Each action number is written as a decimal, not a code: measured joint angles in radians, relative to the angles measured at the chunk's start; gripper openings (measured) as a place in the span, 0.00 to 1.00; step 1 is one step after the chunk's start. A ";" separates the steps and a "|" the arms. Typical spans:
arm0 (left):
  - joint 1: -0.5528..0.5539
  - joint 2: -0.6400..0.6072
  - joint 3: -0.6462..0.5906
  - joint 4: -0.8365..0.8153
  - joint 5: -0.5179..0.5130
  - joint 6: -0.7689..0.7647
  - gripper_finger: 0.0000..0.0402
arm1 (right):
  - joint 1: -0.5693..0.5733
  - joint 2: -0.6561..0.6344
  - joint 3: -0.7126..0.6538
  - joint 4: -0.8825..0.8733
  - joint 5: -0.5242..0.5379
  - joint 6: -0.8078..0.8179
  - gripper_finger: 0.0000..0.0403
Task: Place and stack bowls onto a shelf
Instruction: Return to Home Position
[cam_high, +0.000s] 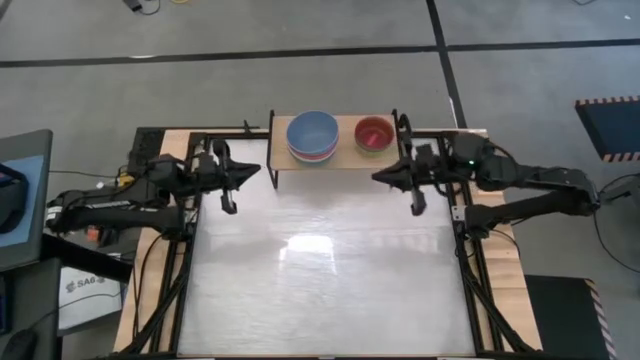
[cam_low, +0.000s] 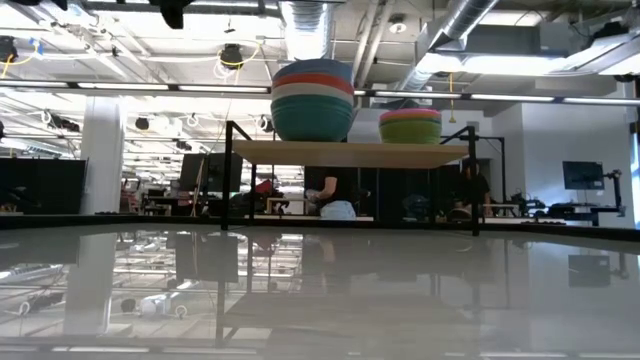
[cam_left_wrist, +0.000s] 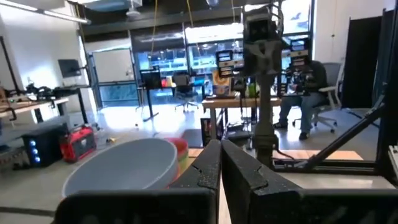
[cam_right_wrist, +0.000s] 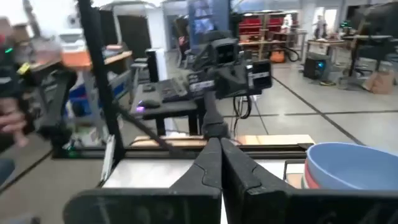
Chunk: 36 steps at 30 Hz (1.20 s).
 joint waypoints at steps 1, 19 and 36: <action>0.008 -0.011 0.000 -0.014 0.011 -0.001 0.00 | 0.003 -0.019 0.000 -0.024 0.000 -0.016 0.04; 0.018 -0.110 -0.207 0.029 -0.049 -0.070 0.00 | 0.069 -0.307 -0.350 0.084 0.073 -0.089 0.05; 0.056 -0.298 -0.365 -0.103 0.030 -0.148 0.00 | 0.042 -0.515 -0.645 0.260 0.104 -0.015 0.05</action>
